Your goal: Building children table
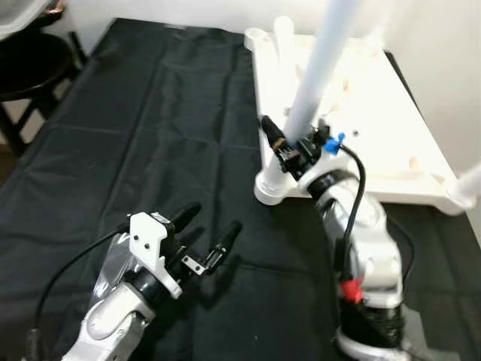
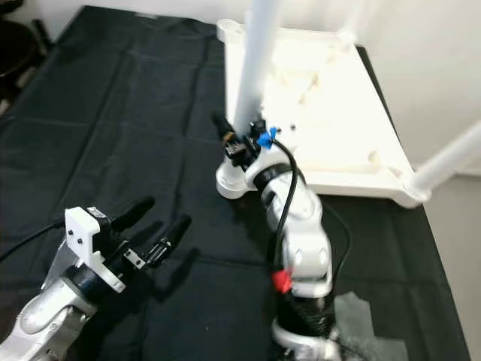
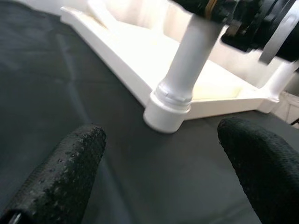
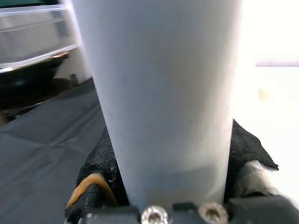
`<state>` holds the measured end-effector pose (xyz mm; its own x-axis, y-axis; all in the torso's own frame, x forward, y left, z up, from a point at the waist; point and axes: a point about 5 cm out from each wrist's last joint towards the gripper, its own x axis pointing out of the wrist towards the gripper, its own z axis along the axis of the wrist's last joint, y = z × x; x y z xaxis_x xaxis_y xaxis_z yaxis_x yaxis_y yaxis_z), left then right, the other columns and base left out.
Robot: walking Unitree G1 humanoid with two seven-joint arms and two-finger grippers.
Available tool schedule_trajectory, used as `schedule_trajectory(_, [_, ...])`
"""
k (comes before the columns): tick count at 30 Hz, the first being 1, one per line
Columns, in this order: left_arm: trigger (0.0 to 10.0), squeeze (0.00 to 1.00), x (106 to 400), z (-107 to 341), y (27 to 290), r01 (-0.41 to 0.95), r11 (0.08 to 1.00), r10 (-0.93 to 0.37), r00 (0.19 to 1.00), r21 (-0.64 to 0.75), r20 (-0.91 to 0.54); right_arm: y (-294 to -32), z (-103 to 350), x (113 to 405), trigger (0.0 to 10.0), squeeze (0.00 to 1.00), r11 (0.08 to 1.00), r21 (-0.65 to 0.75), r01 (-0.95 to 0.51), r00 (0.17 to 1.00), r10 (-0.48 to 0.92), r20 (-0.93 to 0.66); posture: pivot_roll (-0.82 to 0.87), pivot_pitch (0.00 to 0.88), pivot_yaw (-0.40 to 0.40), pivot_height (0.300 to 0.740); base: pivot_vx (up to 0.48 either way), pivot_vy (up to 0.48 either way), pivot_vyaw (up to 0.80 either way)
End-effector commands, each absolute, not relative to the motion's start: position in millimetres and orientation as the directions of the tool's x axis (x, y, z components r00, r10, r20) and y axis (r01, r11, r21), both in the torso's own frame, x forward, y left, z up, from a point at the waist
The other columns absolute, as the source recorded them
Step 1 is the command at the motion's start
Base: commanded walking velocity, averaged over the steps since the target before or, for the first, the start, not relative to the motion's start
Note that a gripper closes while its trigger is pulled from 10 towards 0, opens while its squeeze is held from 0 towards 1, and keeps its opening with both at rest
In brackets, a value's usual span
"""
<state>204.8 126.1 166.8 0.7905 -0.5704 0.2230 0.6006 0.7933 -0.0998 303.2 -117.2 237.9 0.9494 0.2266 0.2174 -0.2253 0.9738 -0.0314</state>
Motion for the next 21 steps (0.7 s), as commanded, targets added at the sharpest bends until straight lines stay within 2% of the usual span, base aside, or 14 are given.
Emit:
schedule_trajectory(1, [10.0, 0.0, 204, 164, 127, 0.607, 0.788, -0.578, 0.787, -0.101, 0.216, -124, 198, 307, 0.0, 0.0, 0.99, -0.003, -0.138, 0.99, 0.138, -0.001, 0.03, 0.247, -0.095, 0.74, 0.0, 0.0, 0.0])
schedule_trajectory(9, [10.0, 0.0, 206, 164, 127, 0.606, 0.789, -0.577, 0.787, -0.098, 0.218, -113, 205, 307, 0.0, 0.0, 0.992, 0.006, -0.128, 0.992, 0.128, -0.006, 0.03, 0.244, -0.093, 0.74, 0.0, 0.0, 0.0])
schedule_trajectory(10, [10.0, 0.0, 206, 164, 127, 0.606, 0.79, -0.577, 0.787, -0.098, 0.218, -110, 206, 305, 9.7, 0.0, 0.992, -0.004, -0.129, 0.992, 0.129, -0.017, 0.03, 0.246, -0.093, 0.74, 0.0, 0.0, 0.0])
schedule_trajectory(11, [10.0, 0.0, 206, 164, 127, 0.606, 0.79, -0.577, 0.787, -0.098, 0.218, -110, 206, 305, 9.7, 0.0, 0.992, -0.004, -0.129, 0.992, 0.129, -0.017, 0.03, 0.246, -0.093, 0.74, 0.0, 0.0, 0.0])
schedule_trajectory(12, [10.0, 0.0, 206, 164, 127, 0.606, 0.79, -0.576, 0.787, -0.098, 0.219, -108, 213, 304, 10.0, 0.8, 0.982, -0.027, -0.187, 0.982, 0.187, 0.004, 0.02, 0.251, -0.091, 0.74, 0.0, 0.0, 0.0])
schedule_trajectory(13, [10.0, 0.0, 206, 164, 127, 0.606, 0.79, -0.576, 0.787, -0.098, 0.219, -108, 213, 304, 10.0, 0.8, 0.982, -0.027, -0.187, 0.982, 0.187, 0.004, 0.02, 0.251, -0.091, 0.74, 0.0, 0.0, 0.0])
schedule_trajectory(14, [10.0, 0.0, 205, 165, 127, 0.606, 0.789, -0.577, 0.787, -0.099, 0.219, -109, 221, 306, 10.0, 1.0, 0.958, -0.058, -0.28, 0.959, 0.282, 0.023, 0.02, 0.255, -0.092, 0.74, 0.0, 0.0, 0.0])
schedule_trajectory(15, [10.0, 0.0, 205, 165, 127, 0.607, 0.788, -0.577, 0.786, -0.1, 0.22, -116, 231, 310, 10.0, 1.0, 0.937, -0.093, -0.338, 0.938, 0.344, 0.053, 0.02, 0.255, -0.092, 0.74, 0.0, 0.0, 0.0])
schedule_trajectory(18, [10.0, 0.0, 205, 165, 126, 0.608, 0.787, -0.578, 0.785, -0.101, 0.222, -126, 242, 315, 10.0, 1.0, 0.919, -0.125, -0.374, 0.919, 0.386, 0.082, 0.02, 0.258, -0.094, 0.74, 0.0, 0.0, 0.0])
schedule_trajectory(20, [10.0, 0.0, 204, 166, 125, 0.609, 0.787, -0.578, 0.785, -0.102, 0.224, -142, 260, 323, 10.0, 1.0, 0.861, -0.184, -0.474, 0.861, 0.497, 0.106, 0.02, 0.265, -0.095, 0.74, 0.0, 0.0, 0.0])
schedule_trajectory(21, [10.0, 0.0, 204, 166, 125, 0.609, 0.787, -0.578, 0.785, -0.102, 0.224, -148, 268, 323, 10.0, 1.0, 0.806, -0.201, -0.557, 0.805, 0.583, 0.107, 0.02, 0.269, -0.096, 0.74, 0.0, 0.0, 0.0])
